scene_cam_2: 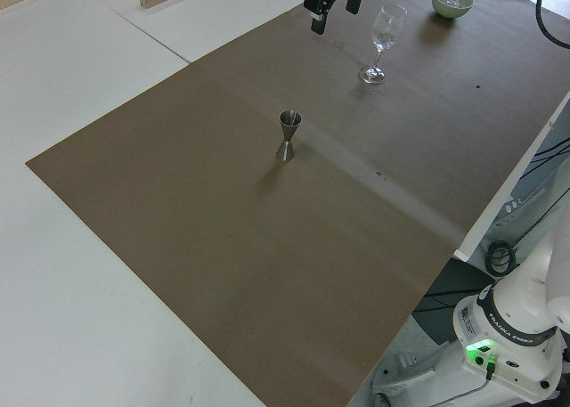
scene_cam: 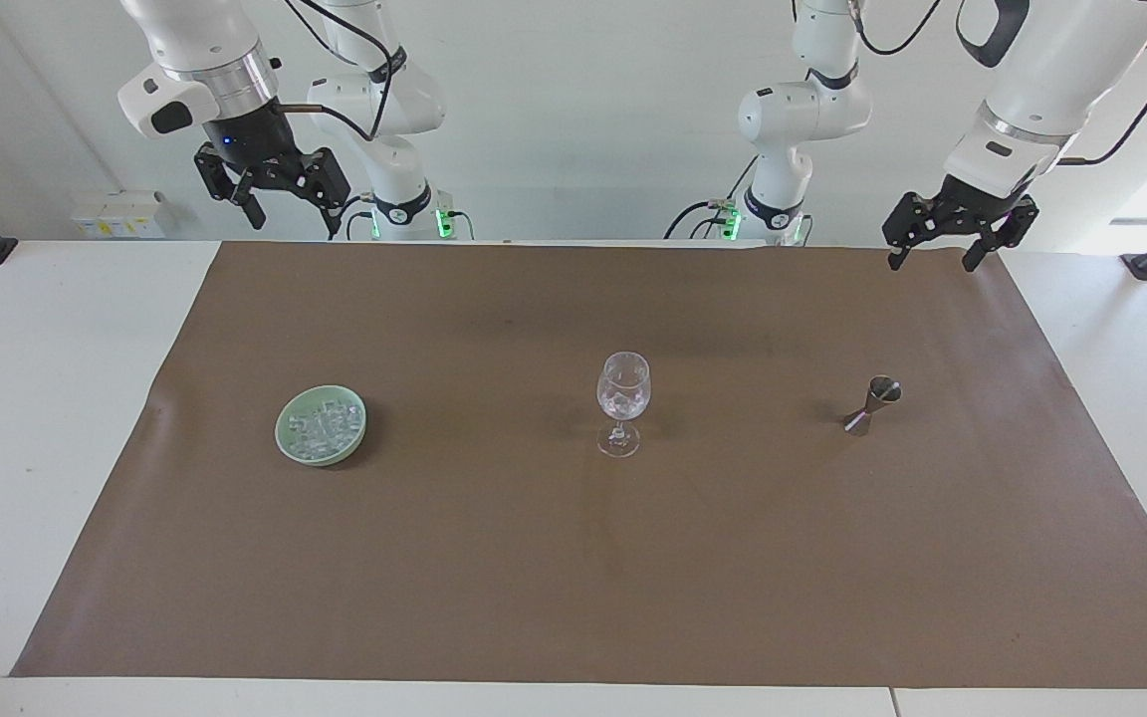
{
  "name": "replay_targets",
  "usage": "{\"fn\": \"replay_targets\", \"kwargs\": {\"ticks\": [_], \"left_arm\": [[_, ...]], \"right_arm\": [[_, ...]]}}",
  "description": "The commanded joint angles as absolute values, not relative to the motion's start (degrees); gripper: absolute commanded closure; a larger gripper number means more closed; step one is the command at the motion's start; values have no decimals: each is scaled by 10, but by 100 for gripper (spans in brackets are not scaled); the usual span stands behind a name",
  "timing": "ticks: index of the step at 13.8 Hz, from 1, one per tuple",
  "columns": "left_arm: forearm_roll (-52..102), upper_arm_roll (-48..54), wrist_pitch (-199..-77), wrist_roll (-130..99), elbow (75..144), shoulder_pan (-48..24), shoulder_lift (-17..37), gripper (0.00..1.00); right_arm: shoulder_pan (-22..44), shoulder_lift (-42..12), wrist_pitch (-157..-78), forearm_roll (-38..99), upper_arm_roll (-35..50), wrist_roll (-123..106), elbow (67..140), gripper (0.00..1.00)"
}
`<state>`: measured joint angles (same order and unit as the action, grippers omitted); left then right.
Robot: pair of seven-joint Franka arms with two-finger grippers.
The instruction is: Pour wine and add ice with both arms
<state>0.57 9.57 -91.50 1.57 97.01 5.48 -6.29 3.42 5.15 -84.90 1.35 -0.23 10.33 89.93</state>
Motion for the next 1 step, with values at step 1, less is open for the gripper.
{"fn": "replay_targets", "kwargs": {"ticks": [1], "left_arm": [[13,93,-926,11,985,53,-77,0]], "right_arm": [[31,44,-848,13,0,84,889,0]]}}
